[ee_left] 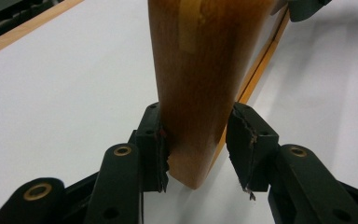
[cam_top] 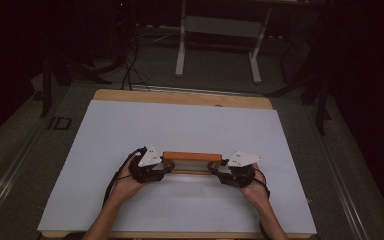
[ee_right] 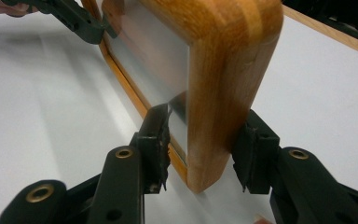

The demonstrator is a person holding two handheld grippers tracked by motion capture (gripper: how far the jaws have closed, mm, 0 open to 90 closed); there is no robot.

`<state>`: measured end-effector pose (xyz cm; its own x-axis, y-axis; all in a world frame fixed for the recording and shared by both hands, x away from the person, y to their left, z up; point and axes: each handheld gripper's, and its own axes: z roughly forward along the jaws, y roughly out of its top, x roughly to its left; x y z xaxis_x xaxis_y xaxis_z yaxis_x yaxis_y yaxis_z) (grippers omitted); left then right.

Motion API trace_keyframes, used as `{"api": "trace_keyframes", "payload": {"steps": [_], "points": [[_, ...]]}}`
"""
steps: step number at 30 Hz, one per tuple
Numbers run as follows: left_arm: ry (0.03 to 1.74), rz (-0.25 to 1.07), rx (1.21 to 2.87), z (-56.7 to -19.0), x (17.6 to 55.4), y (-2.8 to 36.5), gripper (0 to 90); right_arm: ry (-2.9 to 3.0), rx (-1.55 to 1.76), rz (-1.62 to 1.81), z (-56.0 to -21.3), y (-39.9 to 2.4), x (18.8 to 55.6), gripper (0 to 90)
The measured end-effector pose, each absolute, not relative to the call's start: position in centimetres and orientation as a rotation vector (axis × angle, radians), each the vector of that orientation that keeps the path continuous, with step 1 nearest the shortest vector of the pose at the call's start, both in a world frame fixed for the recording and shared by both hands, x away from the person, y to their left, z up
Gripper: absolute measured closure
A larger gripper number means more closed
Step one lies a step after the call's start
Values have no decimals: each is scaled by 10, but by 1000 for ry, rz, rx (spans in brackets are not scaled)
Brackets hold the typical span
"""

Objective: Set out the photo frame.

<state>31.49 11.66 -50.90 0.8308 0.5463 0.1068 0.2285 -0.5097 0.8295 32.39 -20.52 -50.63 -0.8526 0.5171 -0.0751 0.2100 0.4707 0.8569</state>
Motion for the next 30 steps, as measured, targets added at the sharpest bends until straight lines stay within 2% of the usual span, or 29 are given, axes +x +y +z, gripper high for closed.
{"api": "trace_keyframes", "payload": {"steps": [30], "points": [[637,285,2101,-507,321,120,601,2444,681,1364,-503,-208,327,589]]}}
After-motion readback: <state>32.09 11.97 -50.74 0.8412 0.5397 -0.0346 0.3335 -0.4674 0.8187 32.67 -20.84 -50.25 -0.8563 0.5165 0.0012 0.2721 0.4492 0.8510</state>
